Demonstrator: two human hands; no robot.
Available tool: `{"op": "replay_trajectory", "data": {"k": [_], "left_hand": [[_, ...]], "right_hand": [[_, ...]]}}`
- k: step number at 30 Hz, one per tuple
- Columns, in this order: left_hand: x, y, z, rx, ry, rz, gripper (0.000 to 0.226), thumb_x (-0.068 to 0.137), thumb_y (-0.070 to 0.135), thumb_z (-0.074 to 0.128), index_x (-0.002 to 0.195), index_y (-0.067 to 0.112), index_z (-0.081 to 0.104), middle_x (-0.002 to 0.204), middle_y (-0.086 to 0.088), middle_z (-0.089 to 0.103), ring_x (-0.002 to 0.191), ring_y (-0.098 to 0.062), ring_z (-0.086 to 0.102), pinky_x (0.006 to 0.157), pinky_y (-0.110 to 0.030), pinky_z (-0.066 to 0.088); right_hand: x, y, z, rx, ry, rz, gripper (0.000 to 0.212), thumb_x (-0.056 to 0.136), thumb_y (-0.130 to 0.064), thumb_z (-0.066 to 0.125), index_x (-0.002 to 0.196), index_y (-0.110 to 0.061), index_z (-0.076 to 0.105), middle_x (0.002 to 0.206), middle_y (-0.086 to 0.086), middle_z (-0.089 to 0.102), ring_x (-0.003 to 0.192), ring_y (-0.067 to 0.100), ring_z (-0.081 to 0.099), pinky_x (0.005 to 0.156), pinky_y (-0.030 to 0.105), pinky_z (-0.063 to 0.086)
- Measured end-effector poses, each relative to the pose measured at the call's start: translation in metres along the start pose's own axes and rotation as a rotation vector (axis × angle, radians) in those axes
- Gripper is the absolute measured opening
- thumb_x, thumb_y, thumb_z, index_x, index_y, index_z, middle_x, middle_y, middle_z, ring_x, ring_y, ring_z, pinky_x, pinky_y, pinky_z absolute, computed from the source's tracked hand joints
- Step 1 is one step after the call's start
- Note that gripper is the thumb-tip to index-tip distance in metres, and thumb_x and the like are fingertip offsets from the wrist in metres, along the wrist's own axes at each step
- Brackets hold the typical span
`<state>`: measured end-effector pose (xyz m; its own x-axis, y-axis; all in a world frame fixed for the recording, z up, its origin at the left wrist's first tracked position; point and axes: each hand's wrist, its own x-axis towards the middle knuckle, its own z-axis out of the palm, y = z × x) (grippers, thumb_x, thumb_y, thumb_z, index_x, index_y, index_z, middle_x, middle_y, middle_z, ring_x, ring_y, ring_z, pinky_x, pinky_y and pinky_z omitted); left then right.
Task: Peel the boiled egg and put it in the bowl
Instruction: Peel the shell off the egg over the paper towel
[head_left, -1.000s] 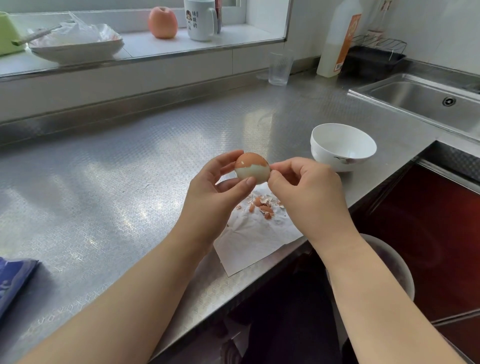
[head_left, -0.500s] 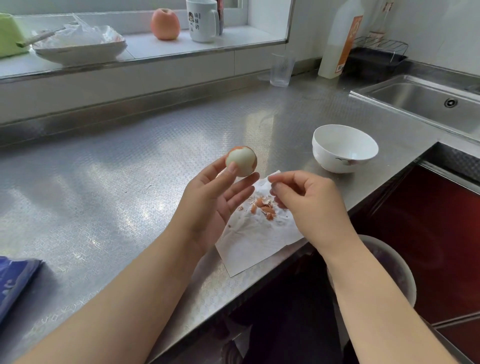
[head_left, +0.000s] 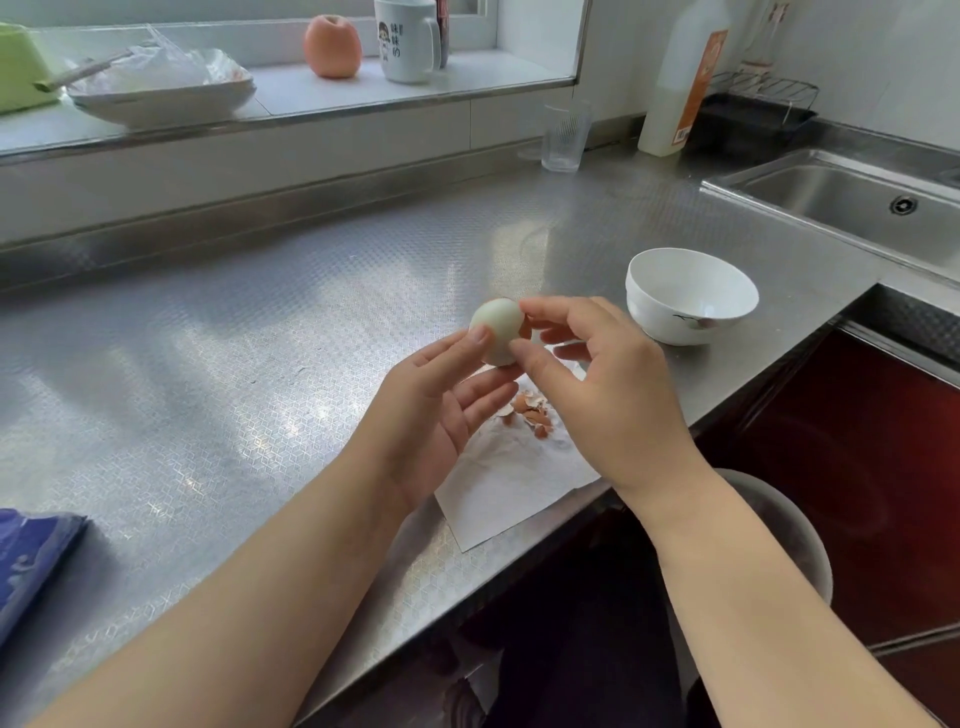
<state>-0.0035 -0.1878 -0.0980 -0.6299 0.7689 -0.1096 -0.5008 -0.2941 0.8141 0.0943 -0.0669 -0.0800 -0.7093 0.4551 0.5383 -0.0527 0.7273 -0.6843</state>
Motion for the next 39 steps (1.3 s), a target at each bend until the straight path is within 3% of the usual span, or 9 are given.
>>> {"op": "replay_trajectory", "data": {"k": [6, 13, 18, 23, 25, 28, 30, 35, 39], "left_hand": [[-0.002, 0.001, 0.004, 0.074, 0.069, 0.06, 0.063, 0.077, 0.033, 0.071, 0.128, -0.002, 0.056, 0.091, -0.004, 0.077, 0.083, -0.018, 0.074, 0.076, -0.026, 0.059], [-0.003, 0.001, 0.006, 0.067, 0.078, 0.06, 0.064, 0.075, 0.033, 0.072, 0.127, -0.001, 0.057, 0.096, -0.008, 0.078, 0.085, -0.018, 0.075, 0.075, -0.025, 0.059], [-0.003, 0.001, 0.003, 0.022, 0.032, -0.007, 0.051, 0.082, 0.03, 0.07, 0.129, 0.014, 0.058, 0.104, -0.012, 0.077, 0.087, -0.023, 0.076, 0.075, -0.028, 0.061], [-0.002, 0.003, 0.002, -0.076, 0.019, -0.072, 0.059, 0.083, 0.027, 0.068, 0.136, 0.007, 0.054, 0.108, -0.015, 0.074, 0.088, -0.023, 0.076, 0.075, -0.026, 0.061], [-0.002, 0.003, 0.002, -0.116, 0.023, -0.077, 0.058, 0.083, 0.026, 0.068, 0.135, 0.006, 0.055, 0.11, -0.016, 0.073, 0.091, -0.025, 0.075, 0.074, -0.026, 0.061], [-0.002, 0.003, 0.001, -0.13, 0.032, -0.078, 0.052, 0.084, 0.027, 0.068, 0.13, 0.005, 0.059, 0.109, -0.017, 0.071, 0.093, -0.029, 0.075, 0.073, -0.027, 0.061], [-0.002, 0.003, 0.002, -0.128, 0.037, -0.083, 0.05, 0.085, 0.028, 0.068, 0.129, 0.005, 0.06, 0.109, -0.016, 0.071, 0.093, -0.031, 0.075, 0.072, -0.028, 0.061], [-0.004, 0.0, 0.005, 0.003, 0.04, -0.067, 0.062, 0.088, 0.033, 0.066, 0.139, 0.001, 0.051, 0.127, -0.021, 0.065, 0.097, -0.024, 0.073, 0.079, -0.027, 0.06], [-0.006, -0.001, 0.008, 0.055, 0.079, 0.006, 0.066, 0.079, 0.032, 0.07, 0.13, -0.005, 0.052, 0.103, -0.011, 0.074, 0.091, -0.024, 0.074, 0.069, -0.026, 0.06]], "right_hand": [[0.002, 0.001, -0.002, 0.218, 0.008, 0.11, 0.019, 0.086, -0.021, 0.068, 0.104, -0.024, 0.071, 0.094, -0.01, 0.072, 0.087, 0.004, 0.068, 0.077, 0.021, 0.054], [0.003, 0.004, -0.003, 0.302, 0.035, 0.202, 0.007, 0.087, -0.02, 0.068, 0.088, -0.026, 0.07, 0.078, -0.01, 0.072, 0.078, 0.006, 0.068, 0.075, 0.022, 0.054], [0.005, 0.007, -0.003, 0.227, -0.006, 0.185, 0.01, 0.091, -0.02, 0.061, 0.085, -0.027, 0.063, 0.076, -0.012, 0.067, 0.074, 0.002, 0.064, 0.074, 0.023, 0.053], [0.004, 0.015, -0.004, 0.218, 0.016, 0.237, 0.014, 0.091, -0.02, 0.06, 0.083, -0.032, 0.062, 0.075, -0.016, 0.069, 0.077, 0.0, 0.064, 0.075, 0.02, 0.052], [0.003, 0.019, -0.007, 0.138, -0.04, 0.273, 0.015, 0.089, -0.019, 0.063, 0.09, -0.033, 0.068, 0.079, -0.023, 0.068, 0.081, -0.005, 0.063, 0.076, 0.014, 0.048], [-0.001, 0.02, -0.006, -0.035, -0.223, 0.307, 0.027, 0.089, -0.014, 0.061, 0.107, -0.032, 0.07, 0.108, -0.019, 0.065, 0.106, -0.001, 0.057, 0.087, 0.014, 0.042], [-0.003, 0.017, -0.005, -0.057, -0.159, 0.278, 0.021, 0.088, -0.022, 0.064, 0.107, -0.031, 0.07, 0.111, -0.016, 0.064, 0.109, 0.003, 0.055, 0.09, 0.017, 0.041], [-0.005, -0.001, -0.001, 0.105, -0.012, 0.236, 0.026, 0.08, -0.043, 0.07, 0.101, -0.027, 0.069, 0.091, -0.013, 0.069, 0.085, -0.001, 0.063, 0.067, 0.009, 0.047], [-0.003, -0.003, -0.001, 0.173, -0.017, 0.261, 0.014, 0.085, -0.027, 0.069, 0.097, -0.021, 0.073, 0.086, -0.007, 0.073, 0.072, 0.001, 0.065, 0.055, 0.004, 0.044]]}}
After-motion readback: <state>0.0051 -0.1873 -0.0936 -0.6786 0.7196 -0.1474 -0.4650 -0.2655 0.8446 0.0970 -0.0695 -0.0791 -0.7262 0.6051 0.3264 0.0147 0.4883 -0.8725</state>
